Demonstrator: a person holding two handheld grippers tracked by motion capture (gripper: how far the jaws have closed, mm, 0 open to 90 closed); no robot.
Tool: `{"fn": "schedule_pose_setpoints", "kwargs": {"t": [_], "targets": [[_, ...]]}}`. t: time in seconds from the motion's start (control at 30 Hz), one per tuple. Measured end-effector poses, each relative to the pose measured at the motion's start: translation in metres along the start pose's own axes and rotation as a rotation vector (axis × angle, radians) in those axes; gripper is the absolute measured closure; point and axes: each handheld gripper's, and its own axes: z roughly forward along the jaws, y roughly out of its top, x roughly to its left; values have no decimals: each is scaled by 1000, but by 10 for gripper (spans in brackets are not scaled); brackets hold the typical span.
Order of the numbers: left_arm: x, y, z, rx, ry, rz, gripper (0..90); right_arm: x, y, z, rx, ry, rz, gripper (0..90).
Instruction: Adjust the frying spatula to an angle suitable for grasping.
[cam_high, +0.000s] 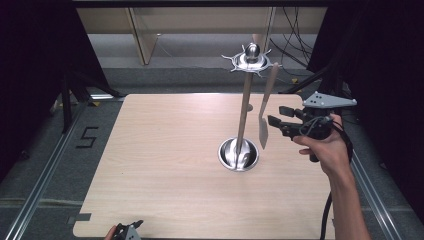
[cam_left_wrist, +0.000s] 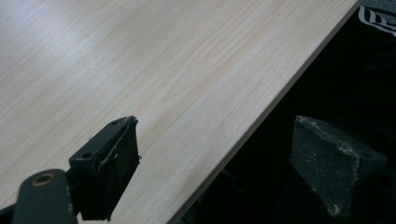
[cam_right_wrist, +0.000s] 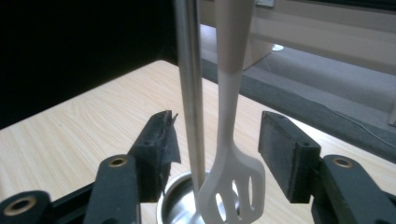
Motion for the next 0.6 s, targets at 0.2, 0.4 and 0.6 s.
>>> {"fn": "schedule_pose_setpoints", "kwargs": {"t": [0.2, 0.4, 0.6], "targets": [[0, 0, 0, 0, 2, -1, 148, -1, -28, -8, 8, -47, 15, 417], [0, 0, -1, 25, 4, 15, 149, 3, -44, -7, 31, -68, 23, 417], [-1, 0, -1, 13, 7, 9, 148, 4, -57, -4, 45, -52, 12, 412]]}}
